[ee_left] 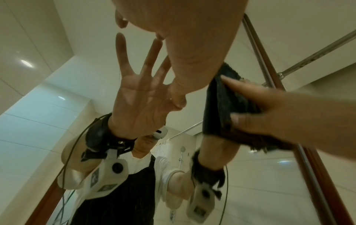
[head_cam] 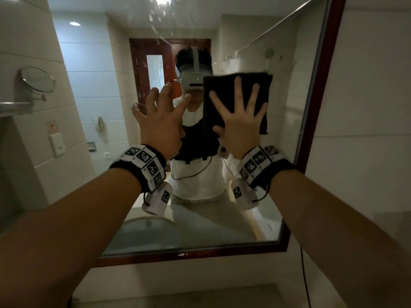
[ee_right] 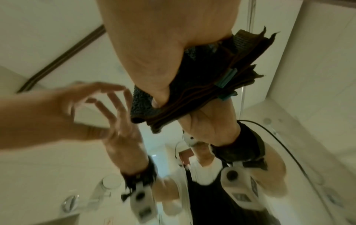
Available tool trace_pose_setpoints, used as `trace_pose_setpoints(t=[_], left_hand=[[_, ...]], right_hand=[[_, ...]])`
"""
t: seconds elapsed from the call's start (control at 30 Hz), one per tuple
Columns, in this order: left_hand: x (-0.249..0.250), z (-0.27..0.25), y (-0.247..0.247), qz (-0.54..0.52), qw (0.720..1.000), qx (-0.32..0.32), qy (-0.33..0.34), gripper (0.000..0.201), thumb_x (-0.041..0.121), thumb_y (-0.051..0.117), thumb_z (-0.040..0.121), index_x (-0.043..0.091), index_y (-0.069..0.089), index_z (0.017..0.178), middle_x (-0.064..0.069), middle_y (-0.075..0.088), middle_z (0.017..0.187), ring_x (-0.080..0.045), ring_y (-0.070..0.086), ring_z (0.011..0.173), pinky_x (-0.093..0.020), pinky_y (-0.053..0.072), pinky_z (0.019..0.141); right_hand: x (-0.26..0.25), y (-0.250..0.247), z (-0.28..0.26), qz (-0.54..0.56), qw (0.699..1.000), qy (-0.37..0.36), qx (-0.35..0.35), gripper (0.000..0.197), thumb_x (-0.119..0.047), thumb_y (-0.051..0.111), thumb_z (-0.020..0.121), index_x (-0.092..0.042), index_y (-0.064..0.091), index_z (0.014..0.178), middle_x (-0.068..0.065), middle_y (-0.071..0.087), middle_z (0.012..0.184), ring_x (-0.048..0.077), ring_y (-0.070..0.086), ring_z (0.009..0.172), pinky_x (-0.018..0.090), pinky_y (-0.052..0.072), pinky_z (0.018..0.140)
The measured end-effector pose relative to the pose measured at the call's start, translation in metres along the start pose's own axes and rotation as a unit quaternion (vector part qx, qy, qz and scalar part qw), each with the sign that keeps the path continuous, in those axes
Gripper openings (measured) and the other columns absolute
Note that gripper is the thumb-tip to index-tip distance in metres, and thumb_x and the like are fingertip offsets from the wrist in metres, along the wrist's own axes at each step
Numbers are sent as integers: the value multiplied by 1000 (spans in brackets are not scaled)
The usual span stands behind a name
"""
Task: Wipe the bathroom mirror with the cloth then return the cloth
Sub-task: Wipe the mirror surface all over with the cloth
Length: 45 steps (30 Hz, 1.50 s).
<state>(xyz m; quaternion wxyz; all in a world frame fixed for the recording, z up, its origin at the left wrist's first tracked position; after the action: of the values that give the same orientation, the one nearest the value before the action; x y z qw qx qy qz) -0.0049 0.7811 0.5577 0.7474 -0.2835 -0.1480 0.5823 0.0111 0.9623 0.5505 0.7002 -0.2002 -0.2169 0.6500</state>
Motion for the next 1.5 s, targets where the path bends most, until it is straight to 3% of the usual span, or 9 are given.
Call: trace_pose_setpoints(t=[0.27, 0.47, 0.67, 0.87, 1.0, 1.13, 1.27, 1.37, 1.5], left_hand=[[0, 0, 1, 4, 1000, -6, -7, 105, 29, 83, 67, 41, 20, 151, -10, 8, 162, -41, 12, 145, -74, 22, 102], [-1, 1, 5, 2, 1000, -1, -12, 104, 27, 81, 68, 41, 21, 151, -10, 9, 162, -41, 12, 145, -75, 23, 102], [0, 0, 3, -8, 1000, -10, -10, 105, 22, 80, 69, 40, 20, 152, -11, 6, 162, -41, 10, 146, -75, 22, 102], [1, 1, 4, -15, 1000, -9, -13, 103, 25, 82, 69, 41, 21, 151, -10, 6, 161, -40, 9, 146, -75, 22, 103], [0, 2, 5, -14, 1000, -10, -11, 104, 28, 82, 70, 41, 20, 151, -9, 5, 161, -40, 8, 146, -75, 22, 103], [1, 2, 6, -8, 1000, -14, -11, 103, 30, 81, 71, 42, 18, 152, -8, 3, 161, -37, 6, 146, -75, 23, 103], [0, 2, 6, -13, 1000, -8, -13, 102, 29, 80, 70, 42, 20, 151, -9, 5, 162, -38, 7, 145, -75, 23, 102], [3, 1, 5, -10, 1000, -9, -13, 103, 26, 82, 67, 41, 22, 151, -10, 8, 161, -40, 10, 145, -75, 24, 102], [4, -2, 2, -8, 1000, 2, -22, 104, 21, 83, 65, 42, 25, 150, -9, 11, 161, -39, 12, 146, -76, 26, 100]], right_hand=[[7, 60, -101, -3, 999, -17, -37, 89, -50, 65, 85, -47, 8, 154, 12, -7, 165, 51, -12, 145, 78, 14, 106], [14, 47, -76, -12, 999, -37, -29, 91, -53, 66, 82, -48, 9, 153, 12, -6, 165, 53, -10, 145, 79, 14, 105], [20, 7, -15, -6, 1000, 5, 15, 95, -52, 71, 79, -48, 12, 153, 14, -2, 165, 54, -1, 145, 78, 15, 107], [16, -3, -10, -5, 999, 11, 35, 93, -48, 74, 78, -42, 19, 154, 16, 6, 164, 55, 5, 144, 76, 21, 106], [17, -17, -9, 6, 995, 44, 88, 72, -44, 65, 83, -33, 37, 149, 12, 28, 160, 51, 24, 142, 67, 32, 106], [20, -24, -9, -40, 991, 19, 128, 64, -37, 66, 78, -31, 50, 140, 9, 42, 152, 39, 41, 134, 52, 37, 100], [20, -18, -10, 3, 992, 22, 126, 68, -32, 71, 78, -30, 48, 142, 12, 38, 155, 35, 51, 112, 44, 49, 84], [21, -13, -13, 27, 993, 37, 106, 73, -33, 72, 79, -33, 42, 146, 9, 30, 159, 34, 49, 114, 45, 54, 78], [38, -4, -26, 48, 994, 51, 83, 75, -35, 72, 81, -38, 37, 147, 6, 24, 161, 33, 45, 115, 47, 54, 80]])
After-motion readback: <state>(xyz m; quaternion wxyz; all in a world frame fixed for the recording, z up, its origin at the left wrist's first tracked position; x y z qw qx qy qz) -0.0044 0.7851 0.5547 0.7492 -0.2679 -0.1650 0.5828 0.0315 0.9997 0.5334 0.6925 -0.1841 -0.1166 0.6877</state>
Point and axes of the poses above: each hand's wrist, its own z-axis towards the middle knuckle, its own y-axis out of the palm, x = y × z, the point moved 6 cm from there along z, towards the middle knuckle
